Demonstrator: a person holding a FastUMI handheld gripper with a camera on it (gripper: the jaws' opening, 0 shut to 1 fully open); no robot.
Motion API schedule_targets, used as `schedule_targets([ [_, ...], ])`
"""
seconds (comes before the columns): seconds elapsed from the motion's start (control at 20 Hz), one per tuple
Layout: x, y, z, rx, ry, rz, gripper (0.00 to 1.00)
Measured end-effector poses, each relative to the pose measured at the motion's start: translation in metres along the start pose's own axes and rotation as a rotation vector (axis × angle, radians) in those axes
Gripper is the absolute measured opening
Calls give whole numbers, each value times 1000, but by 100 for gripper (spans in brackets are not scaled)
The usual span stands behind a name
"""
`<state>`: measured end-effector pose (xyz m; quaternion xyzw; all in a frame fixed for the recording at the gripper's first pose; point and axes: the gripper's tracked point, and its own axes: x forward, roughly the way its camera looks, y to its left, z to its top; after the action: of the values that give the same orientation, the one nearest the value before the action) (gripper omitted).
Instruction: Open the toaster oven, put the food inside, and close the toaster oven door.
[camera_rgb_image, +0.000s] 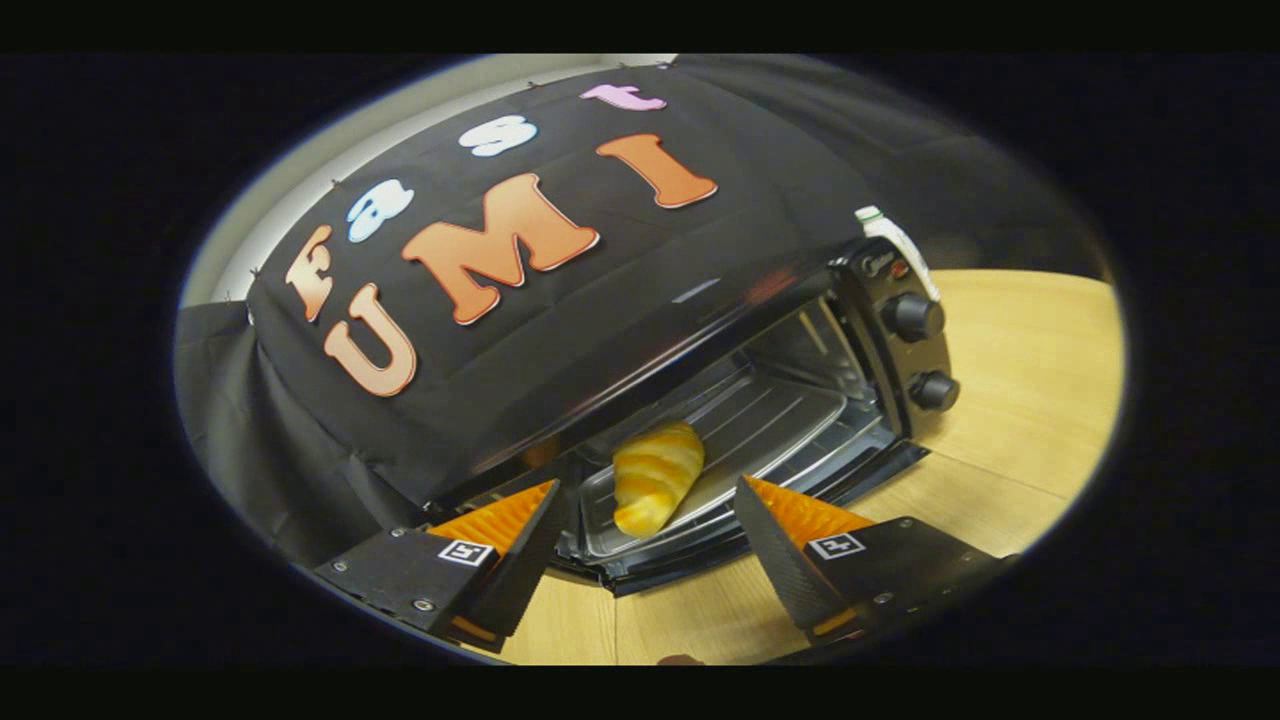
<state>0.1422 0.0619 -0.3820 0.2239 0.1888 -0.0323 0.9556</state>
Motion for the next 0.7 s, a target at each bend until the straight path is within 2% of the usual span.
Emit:
schedule_targets([
  [0.35,-88,-16,17,-227,-41,-32,98],
  [0.7,-147,-43,18,-422,-55,-79,98],
])
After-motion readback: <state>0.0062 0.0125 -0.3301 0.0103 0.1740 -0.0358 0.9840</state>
